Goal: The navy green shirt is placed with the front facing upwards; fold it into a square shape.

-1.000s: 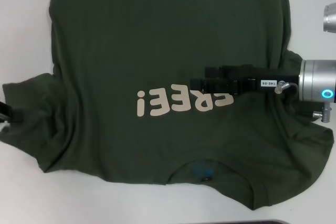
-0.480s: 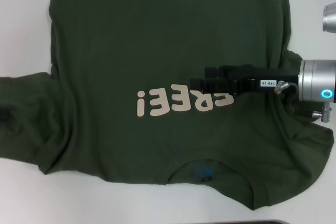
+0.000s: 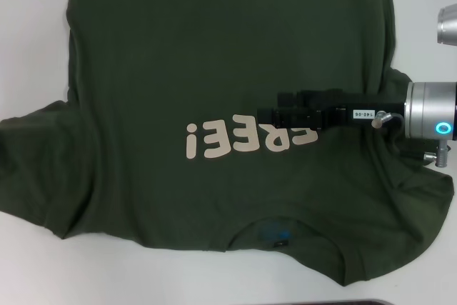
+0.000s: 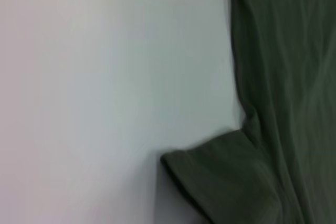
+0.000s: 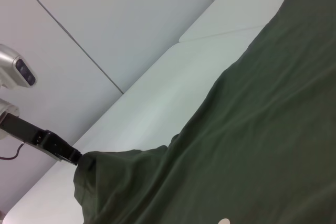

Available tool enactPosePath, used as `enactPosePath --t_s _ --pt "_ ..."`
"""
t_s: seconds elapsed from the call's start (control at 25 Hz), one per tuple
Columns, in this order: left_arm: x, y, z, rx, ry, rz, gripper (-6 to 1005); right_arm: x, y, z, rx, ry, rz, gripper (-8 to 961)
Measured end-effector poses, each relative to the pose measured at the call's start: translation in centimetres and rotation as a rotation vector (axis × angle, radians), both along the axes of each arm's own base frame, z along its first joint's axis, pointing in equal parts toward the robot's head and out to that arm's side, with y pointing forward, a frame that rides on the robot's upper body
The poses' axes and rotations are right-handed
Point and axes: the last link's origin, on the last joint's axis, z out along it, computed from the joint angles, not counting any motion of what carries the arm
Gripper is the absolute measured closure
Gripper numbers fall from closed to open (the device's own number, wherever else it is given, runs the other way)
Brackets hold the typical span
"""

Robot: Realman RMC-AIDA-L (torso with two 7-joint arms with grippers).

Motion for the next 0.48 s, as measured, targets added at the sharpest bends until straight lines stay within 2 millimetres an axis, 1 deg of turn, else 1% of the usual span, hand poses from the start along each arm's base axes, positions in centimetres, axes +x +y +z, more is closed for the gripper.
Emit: enactPosePath --t_s 0.32,0.48 --pt "-0.68 -0.09 1.02 0.029 0.033 0.036 992 -0.06 0.06 -0.03 -0.001 0.000 0.000 45" --pt "-0.72 -0.12 1.05 0.030 0.035 0.038 992 -0.12 0.13 -0.03 0.000 -0.001 0.002 45"
